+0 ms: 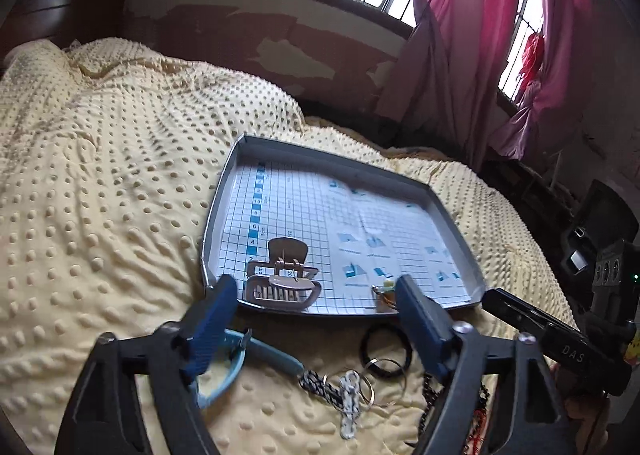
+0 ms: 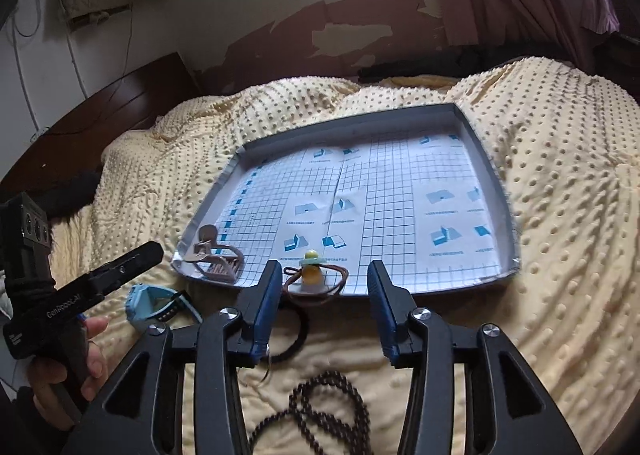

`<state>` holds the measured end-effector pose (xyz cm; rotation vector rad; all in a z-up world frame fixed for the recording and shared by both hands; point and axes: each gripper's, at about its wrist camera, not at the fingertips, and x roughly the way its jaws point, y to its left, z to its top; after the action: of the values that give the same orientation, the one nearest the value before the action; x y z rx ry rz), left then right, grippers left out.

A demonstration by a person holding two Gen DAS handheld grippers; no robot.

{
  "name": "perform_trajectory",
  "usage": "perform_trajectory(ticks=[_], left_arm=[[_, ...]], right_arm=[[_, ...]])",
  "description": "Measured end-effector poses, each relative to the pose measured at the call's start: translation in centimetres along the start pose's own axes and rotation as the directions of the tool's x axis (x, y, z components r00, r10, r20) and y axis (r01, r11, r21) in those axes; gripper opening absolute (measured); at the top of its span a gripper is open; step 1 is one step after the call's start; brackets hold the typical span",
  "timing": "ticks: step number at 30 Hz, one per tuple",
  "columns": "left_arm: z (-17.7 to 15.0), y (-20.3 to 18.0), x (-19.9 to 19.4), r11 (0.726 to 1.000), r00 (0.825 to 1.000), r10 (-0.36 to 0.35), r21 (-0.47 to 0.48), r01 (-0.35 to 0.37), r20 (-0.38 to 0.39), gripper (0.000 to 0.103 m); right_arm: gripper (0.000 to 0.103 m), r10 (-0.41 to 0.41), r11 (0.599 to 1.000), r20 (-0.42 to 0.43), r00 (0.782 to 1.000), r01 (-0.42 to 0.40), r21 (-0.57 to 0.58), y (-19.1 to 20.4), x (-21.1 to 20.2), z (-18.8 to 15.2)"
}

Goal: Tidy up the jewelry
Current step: 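Carry the claw clip into the grey tray and open the left gripper, then move the right tool toward the red tassel on the black beads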

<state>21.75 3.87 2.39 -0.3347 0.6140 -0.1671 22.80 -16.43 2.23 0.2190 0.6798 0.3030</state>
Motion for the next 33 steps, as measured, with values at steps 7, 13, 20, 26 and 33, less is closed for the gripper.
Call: perform_trajectory(ticks=[7,13,20,26,33], left_arm=[[-2.3,-0.8,-6.2,0.999,0.993,-0.034,0.001,0.034,0.116,0.103],[-5.5,-2.1,-10.7,0.999,0.982,-0.011,0.054,0.001,0.189,0.103],[-9.6,-3.1,-14.4,0.998,0.975,0.000,0.063,-0.014,0.221,0.103],[-12.5,-4.1,-15.3,0.992,0.977,0.040,0.111,-0.064,0.210,0.103],[-14.7,-4.4,-15.2,0.980,0.987,0.041,0.184,-0.069,0.156,0.103]], right_arm=[[0.099,0.036,0.999,0.153,0.988,-0.030,-0.038,-0.4,-7.8,-2.4],[0.102,0.022,0.994,0.262,0.965,0.006,-0.105,0.4,-13.3,-5.3],[0.102,0.004,0.980,0.307,0.952,0.058,-0.190,2.0,-17.6,-8.8],[0.102,0.000,0.970,0.286,0.958,0.069,-0.231,2.6,-19.2,-11.8],[0.102,-0.034,0.965,0.223,0.974,0.090,-0.246,1.6,-19.2,-14.1]])
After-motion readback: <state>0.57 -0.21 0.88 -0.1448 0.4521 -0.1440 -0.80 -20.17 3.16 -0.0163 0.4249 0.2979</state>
